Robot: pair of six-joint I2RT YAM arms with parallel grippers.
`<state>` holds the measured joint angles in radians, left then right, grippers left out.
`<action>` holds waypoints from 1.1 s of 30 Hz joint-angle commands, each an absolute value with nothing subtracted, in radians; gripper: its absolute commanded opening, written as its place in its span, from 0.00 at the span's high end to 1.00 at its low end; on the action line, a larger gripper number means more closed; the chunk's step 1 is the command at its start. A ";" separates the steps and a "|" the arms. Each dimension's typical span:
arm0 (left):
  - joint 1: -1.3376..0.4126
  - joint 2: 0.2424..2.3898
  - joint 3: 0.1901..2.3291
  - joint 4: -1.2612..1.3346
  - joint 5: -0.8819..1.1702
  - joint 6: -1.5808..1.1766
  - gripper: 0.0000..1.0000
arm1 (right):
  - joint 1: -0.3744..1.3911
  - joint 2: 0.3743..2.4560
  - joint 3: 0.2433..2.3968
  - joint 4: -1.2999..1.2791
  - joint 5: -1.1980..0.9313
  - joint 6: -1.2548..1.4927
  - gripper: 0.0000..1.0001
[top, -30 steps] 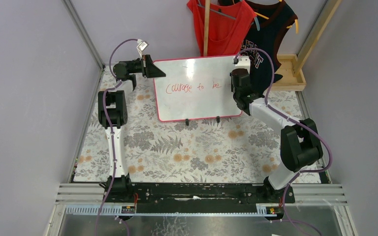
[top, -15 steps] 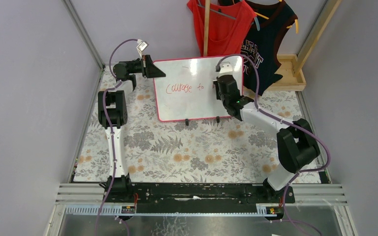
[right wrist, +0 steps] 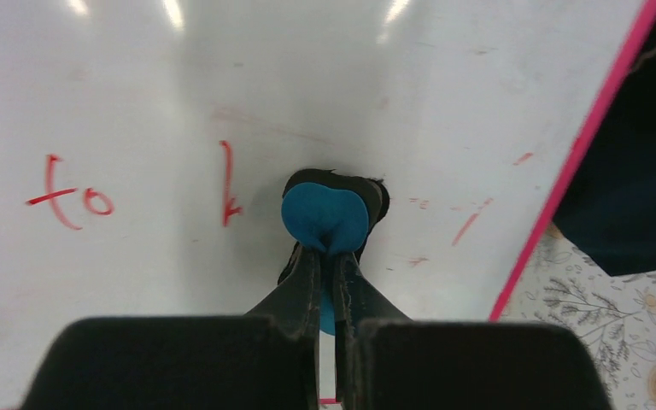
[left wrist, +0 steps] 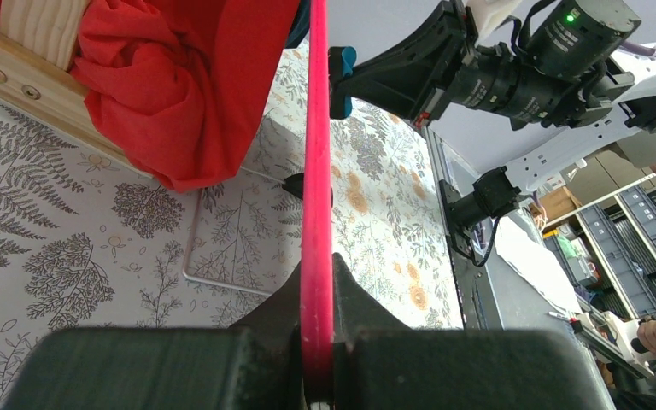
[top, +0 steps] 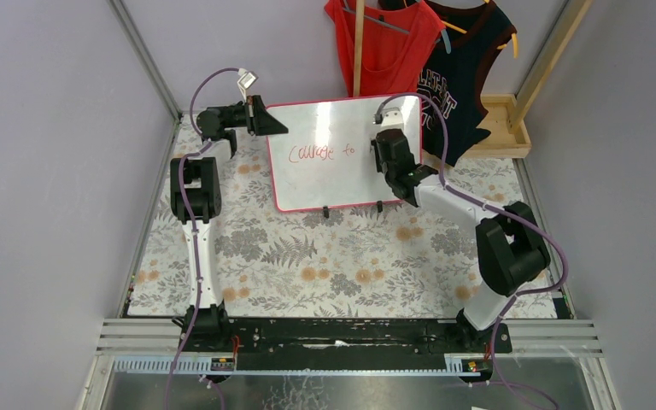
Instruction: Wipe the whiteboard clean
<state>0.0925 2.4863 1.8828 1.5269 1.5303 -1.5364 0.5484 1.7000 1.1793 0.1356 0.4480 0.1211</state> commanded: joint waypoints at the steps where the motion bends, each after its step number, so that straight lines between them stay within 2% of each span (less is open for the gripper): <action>1: 0.092 2.471 1.878 1.598 1.548 -1.567 1.00 | 0.463 1.668 1.186 0.115 0.507 0.128 1.00; 11: 0.093 2.478 1.886 1.598 1.549 -1.569 1.00 | 0.385 1.614 1.183 0.101 0.519 0.109 1.00; 20: 0.093 2.478 1.880 1.598 1.549 -1.568 1.00 | 0.380 1.615 1.194 0.121 0.432 0.109 1.00; 33: 0.093 2.470 1.876 1.598 1.550 -1.569 1.00 | 0.374 1.699 1.433 0.026 0.457 0.042 1.00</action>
